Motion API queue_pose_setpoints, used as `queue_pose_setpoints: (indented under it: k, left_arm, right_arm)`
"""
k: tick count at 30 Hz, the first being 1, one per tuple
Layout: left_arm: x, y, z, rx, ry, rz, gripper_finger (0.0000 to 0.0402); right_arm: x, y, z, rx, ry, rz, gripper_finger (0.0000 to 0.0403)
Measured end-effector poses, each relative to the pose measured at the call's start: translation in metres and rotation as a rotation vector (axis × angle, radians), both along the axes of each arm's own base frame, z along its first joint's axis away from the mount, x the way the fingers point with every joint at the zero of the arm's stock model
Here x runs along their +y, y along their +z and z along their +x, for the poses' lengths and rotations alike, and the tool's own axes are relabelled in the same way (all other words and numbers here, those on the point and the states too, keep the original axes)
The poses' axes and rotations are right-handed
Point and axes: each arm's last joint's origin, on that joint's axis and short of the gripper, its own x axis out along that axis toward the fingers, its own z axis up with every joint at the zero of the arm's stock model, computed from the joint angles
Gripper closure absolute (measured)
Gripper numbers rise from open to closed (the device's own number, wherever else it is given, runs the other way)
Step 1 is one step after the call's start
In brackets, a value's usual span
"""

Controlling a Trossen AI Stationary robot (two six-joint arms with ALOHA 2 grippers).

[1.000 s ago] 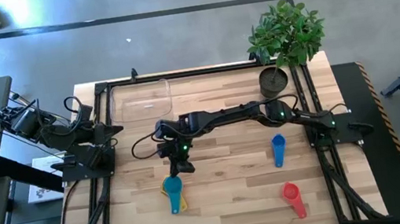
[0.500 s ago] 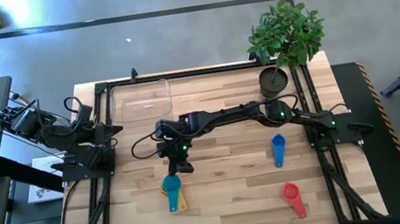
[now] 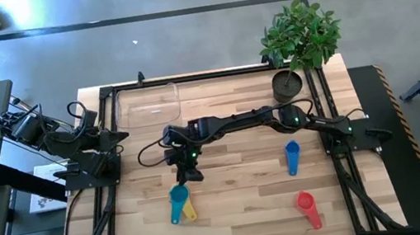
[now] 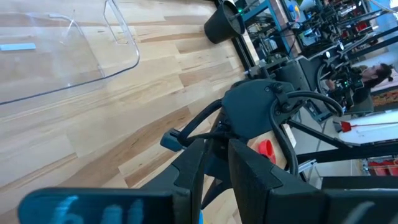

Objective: Nest measuring cups in basket
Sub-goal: Stack the light blue measuring cup on top of the yellow measuring cup

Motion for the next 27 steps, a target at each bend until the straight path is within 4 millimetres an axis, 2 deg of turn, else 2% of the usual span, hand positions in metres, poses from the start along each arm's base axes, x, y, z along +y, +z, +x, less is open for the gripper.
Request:
queue_pose_setpoints:
  k: [9, 15, 23, 27]
  left_arm:
    - [0.0, 0.0, 0.0, 0.007, -0.015, 0.021, 0.0339]
    - [-0.003, -0.001, 0.0, 0.065, -0.166, 0.042, 0.0339]
    - [-0.01, -0.003, -0.001, 0.14, -0.45, 0.026, 0.0339]
    - [-0.014, -0.004, 0.0, 0.167, -0.555, 0.032, 0.0339]
  right_arm:
    - [-0.002, 0.018, -0.006, 0.054, -0.04, 0.03, 0.0295]
    - [0.009, 0.037, -0.005, 0.112, -0.108, 0.092, 0.0295]
    - [0.029, 0.05, -0.009, 0.284, -0.464, 0.115, 0.0295]
    - [0.05, 0.049, -0.01, 0.352, -0.6, 0.146, 0.0295]
